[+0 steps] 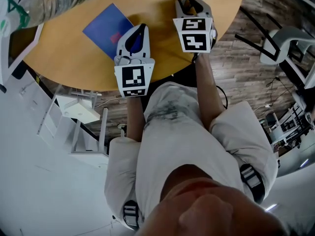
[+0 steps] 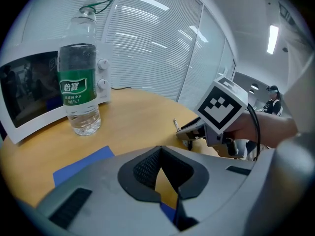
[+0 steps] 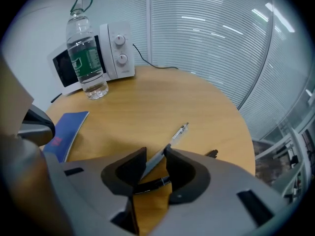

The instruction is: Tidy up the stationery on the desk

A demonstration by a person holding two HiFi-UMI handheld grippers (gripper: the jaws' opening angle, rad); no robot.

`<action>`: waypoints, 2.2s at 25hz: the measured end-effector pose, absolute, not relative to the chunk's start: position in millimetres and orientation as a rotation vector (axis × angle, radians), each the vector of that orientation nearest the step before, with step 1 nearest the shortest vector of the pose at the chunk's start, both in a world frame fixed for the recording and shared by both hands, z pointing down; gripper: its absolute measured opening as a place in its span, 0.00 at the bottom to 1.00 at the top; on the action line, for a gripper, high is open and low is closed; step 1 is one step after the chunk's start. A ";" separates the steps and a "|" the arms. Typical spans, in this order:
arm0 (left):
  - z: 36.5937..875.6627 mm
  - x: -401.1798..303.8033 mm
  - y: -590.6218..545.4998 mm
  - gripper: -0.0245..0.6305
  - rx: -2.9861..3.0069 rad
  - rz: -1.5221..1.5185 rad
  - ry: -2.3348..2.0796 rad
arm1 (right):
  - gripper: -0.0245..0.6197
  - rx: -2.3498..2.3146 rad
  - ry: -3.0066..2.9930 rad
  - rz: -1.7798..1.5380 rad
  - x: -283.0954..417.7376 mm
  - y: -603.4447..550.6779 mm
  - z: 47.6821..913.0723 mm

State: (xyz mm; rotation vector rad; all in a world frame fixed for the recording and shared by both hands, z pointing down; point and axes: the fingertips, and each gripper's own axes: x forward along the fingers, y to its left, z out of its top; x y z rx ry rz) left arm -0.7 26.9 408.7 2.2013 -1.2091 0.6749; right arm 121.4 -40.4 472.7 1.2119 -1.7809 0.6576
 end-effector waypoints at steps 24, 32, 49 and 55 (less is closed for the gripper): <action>402.7 -37.5 35.5 0.05 2.247 0.589 -1.169 | 0.20 1.276 -1.793 0.852 99.8 -20.7 477.5; 406.2 -53.7 48.7 0.05 2.239 0.584 -1.186 | 0.20 1.172 -1.875 0.843 48.3 10.9 473.8; 408.4 -75.2 75.7 0.05 2.190 0.560 -1.247 | 0.20 1.001 -1.969 0.766 -10.2 44.8 472.8; 407.7 -78.3 78.2 0.05 2.179 0.561 -1.264 | 0.20 0.976 -1.954 0.740 -14.6 49.9 476.7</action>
